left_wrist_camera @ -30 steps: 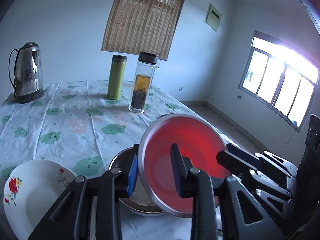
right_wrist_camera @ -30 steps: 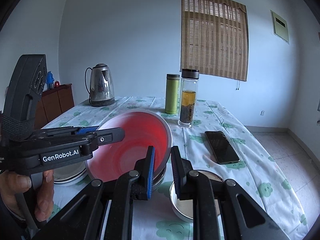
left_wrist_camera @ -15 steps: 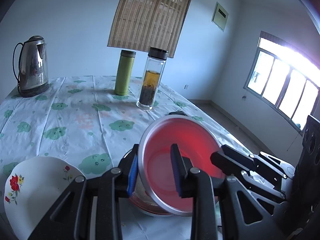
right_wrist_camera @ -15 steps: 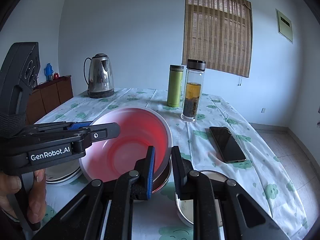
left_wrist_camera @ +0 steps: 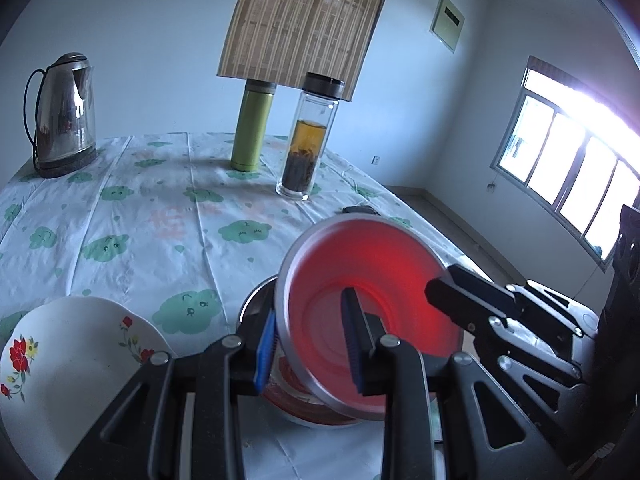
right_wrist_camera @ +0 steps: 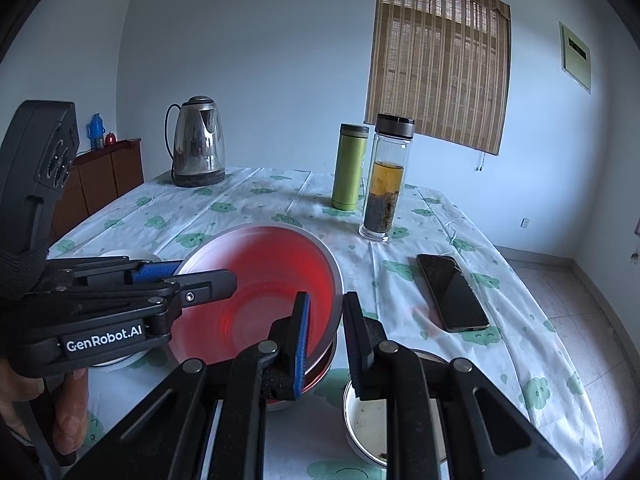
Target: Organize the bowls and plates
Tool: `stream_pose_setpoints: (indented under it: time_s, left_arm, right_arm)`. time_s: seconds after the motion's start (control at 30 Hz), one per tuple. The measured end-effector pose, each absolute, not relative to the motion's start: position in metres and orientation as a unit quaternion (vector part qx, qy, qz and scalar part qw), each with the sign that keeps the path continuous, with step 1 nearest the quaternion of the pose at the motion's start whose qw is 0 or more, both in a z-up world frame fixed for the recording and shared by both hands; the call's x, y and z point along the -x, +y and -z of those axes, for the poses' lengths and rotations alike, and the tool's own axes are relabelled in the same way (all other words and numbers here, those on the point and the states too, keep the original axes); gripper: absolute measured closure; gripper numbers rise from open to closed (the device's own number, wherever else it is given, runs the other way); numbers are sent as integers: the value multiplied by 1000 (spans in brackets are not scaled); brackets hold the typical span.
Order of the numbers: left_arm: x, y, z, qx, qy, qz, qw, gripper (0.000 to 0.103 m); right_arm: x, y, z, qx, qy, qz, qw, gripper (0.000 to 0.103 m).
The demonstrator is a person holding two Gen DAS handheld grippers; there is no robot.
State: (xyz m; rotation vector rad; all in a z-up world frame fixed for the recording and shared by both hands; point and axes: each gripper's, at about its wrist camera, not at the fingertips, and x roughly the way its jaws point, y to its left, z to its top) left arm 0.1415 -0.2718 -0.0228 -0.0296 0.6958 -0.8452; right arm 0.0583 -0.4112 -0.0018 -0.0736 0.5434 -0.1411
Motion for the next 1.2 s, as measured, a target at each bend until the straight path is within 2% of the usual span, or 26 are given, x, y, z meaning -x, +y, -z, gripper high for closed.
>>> stream_pose_setpoints:
  time_s: [1.2]
  left_arm:
    - [-157, -273, 46, 12, 404, 382, 831, 76]
  right_arm:
    - [-91, -419, 21, 32, 353, 43, 934, 83]
